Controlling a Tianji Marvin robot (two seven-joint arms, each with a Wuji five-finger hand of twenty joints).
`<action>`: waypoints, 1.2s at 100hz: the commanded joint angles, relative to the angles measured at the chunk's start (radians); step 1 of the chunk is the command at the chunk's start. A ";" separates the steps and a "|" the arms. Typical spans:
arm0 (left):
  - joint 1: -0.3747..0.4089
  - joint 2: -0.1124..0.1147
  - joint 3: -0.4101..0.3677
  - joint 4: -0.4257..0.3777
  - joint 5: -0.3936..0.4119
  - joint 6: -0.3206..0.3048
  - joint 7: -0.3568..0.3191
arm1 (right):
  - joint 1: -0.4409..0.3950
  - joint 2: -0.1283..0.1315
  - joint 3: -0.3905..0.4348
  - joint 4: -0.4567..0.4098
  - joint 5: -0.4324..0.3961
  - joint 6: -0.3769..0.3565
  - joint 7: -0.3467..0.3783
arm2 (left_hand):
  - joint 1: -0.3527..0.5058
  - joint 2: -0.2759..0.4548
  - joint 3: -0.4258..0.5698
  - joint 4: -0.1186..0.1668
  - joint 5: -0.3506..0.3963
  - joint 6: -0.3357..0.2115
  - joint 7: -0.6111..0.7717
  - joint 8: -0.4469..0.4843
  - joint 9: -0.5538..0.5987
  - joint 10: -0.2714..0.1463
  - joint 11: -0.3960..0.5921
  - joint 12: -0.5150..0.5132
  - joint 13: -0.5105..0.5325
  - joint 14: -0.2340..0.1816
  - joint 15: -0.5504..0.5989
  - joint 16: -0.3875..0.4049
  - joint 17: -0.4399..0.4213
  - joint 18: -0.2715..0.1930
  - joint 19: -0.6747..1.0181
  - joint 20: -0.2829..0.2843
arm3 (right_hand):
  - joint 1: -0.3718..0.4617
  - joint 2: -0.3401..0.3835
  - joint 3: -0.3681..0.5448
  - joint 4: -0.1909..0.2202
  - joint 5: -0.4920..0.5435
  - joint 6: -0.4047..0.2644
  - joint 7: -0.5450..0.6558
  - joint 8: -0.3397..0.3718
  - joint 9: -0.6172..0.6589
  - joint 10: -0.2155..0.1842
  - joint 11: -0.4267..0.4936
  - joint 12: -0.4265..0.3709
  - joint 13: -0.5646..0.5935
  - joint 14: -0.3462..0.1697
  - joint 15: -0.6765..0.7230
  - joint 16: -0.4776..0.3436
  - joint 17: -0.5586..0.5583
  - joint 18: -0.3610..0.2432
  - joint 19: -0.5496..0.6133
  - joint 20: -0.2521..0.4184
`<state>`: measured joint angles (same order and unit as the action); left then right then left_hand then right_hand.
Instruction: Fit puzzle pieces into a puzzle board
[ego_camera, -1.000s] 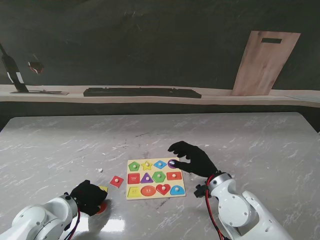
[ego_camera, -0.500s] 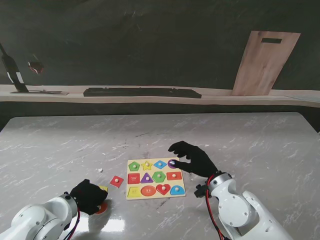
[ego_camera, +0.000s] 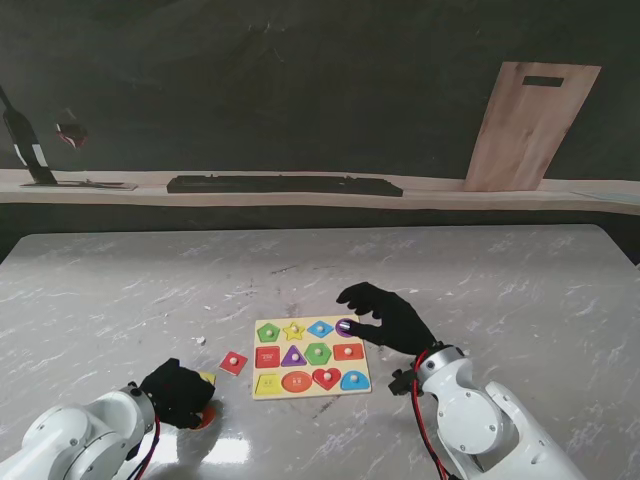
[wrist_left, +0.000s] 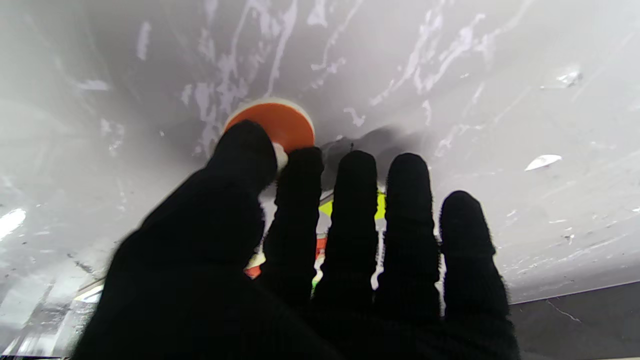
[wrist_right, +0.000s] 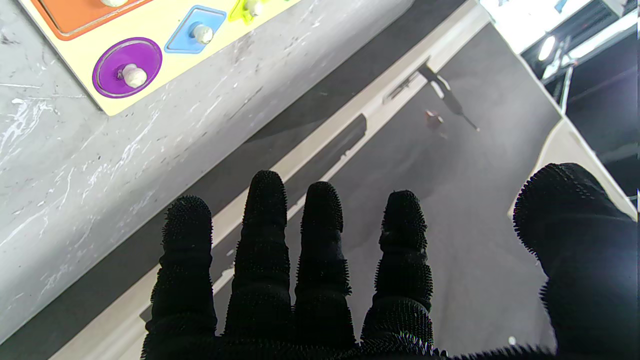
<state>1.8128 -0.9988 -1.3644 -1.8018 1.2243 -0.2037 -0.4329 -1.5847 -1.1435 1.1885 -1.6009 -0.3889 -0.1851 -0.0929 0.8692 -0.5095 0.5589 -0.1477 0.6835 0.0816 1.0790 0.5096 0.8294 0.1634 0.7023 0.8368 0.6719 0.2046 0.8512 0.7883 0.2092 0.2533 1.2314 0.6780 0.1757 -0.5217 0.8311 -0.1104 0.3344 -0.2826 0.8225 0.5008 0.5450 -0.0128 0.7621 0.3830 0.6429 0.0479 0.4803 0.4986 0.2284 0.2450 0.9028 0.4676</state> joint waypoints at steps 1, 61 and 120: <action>0.012 0.005 0.007 0.023 -0.003 -0.006 -0.015 | -0.006 0.000 -0.002 -0.003 -0.002 -0.004 0.000 | 0.011 0.020 -0.051 -0.031 0.020 -0.067 -0.198 -0.133 -0.027 0.019 0.010 -0.015 -0.021 0.021 -0.011 0.012 -0.021 0.125 -0.007 -0.014 | -0.014 0.012 -0.011 0.036 0.022 -0.035 -0.009 0.013 0.019 -0.019 -0.001 0.005 0.002 0.001 0.014 0.013 -0.013 0.004 0.004 0.018; -0.010 0.007 0.027 0.048 -0.028 -0.015 -0.003 | -0.007 0.000 -0.001 -0.003 -0.005 -0.006 -0.005 | 0.021 0.033 0.141 0.014 0.077 -0.020 -0.044 -0.108 0.082 0.009 -0.034 0.126 0.022 0.012 0.022 0.010 0.013 0.126 0.018 -0.002 | -0.015 0.013 -0.011 0.036 0.022 -0.036 -0.009 0.013 0.018 -0.020 -0.001 0.005 0.000 0.000 0.014 0.013 -0.012 0.005 0.005 0.018; 0.019 0.001 -0.022 0.007 -0.051 -0.067 0.044 | -0.008 -0.001 0.000 -0.004 -0.003 -0.003 -0.008 | -0.109 -0.045 0.402 0.093 0.083 -0.075 0.058 -0.038 0.126 -0.013 -0.016 0.197 0.037 0.006 0.063 0.035 0.021 0.126 0.039 0.010 | -0.015 0.014 -0.010 0.037 0.020 -0.036 -0.010 0.013 0.018 -0.020 -0.001 0.005 0.001 0.000 0.014 0.014 -0.012 0.004 0.005 0.018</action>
<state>1.8215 -0.9986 -1.3811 -1.7794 1.1692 -0.2587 -0.3889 -1.5856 -1.1435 1.1901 -1.6009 -0.3898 -0.1873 -0.0975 0.7364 -0.5459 0.8503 -0.1553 0.7432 0.1369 1.1295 0.4620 0.9284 0.1611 0.6766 1.0122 0.6938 0.2050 0.8879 0.7998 0.2368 0.2521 1.2426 0.6770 0.1757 -0.5216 0.8311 -0.1104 0.3344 -0.2828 0.8226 0.5008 0.5451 -0.0128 0.7621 0.3830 0.6429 0.0480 0.4804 0.5065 0.2284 0.2450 0.9028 0.4676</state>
